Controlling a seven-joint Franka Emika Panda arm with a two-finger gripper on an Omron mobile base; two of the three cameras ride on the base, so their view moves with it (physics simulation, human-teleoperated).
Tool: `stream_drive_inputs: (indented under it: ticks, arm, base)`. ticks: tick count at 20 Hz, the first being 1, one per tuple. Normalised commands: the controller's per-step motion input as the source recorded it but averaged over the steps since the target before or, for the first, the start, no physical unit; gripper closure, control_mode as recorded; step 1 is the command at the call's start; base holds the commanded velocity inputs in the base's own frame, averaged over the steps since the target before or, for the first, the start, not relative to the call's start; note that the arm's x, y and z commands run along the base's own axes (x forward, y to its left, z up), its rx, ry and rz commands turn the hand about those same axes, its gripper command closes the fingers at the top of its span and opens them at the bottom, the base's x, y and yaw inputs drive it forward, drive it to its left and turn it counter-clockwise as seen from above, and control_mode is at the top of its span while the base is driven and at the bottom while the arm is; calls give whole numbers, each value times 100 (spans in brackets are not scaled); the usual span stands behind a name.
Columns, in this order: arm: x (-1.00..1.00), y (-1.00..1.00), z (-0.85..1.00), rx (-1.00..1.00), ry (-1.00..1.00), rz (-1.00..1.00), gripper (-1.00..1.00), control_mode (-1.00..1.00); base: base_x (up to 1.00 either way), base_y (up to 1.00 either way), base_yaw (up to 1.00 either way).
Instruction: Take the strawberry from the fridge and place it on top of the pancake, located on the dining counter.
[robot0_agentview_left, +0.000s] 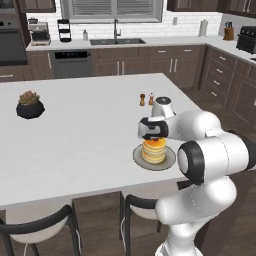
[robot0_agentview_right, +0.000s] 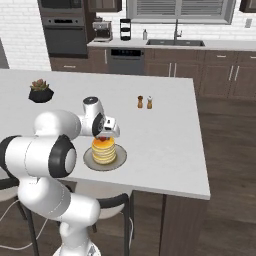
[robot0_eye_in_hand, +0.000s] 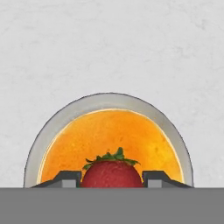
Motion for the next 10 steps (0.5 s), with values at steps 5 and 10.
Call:
stream_drive_inputs:
  ticks: [5, 10]
  arm:
    - [0, 0, 0, 0, -1, 0, -100, -100]
    - [0, 0, 13, 0, -1, 0, -100, -100]
  base:
    - [0, 0, 0]
    - [0, 0, 0]
